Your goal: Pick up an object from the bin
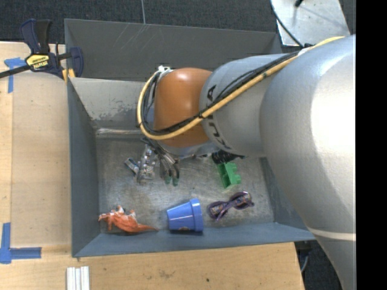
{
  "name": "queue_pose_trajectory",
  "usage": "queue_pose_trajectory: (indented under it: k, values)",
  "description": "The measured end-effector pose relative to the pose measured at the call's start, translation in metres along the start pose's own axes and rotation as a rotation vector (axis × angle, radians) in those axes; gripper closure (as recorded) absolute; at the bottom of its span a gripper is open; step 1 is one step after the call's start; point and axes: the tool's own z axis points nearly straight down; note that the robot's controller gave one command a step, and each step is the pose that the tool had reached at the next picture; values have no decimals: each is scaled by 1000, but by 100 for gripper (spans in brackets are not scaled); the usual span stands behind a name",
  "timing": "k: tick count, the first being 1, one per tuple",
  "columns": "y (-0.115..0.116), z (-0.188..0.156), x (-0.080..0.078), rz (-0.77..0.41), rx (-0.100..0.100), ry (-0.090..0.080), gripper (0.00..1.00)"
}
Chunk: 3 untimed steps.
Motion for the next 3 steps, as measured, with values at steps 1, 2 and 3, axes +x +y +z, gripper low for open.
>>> queue_pose_trajectory:
  k: [1, 2, 3]
  values:
    - [0, -14, -1, 0, -2, -5, 100]
    - [1, -18, -2, 0, -4, -9, 100]
    - [0, -22, 0, 0, 0, 0, 100]
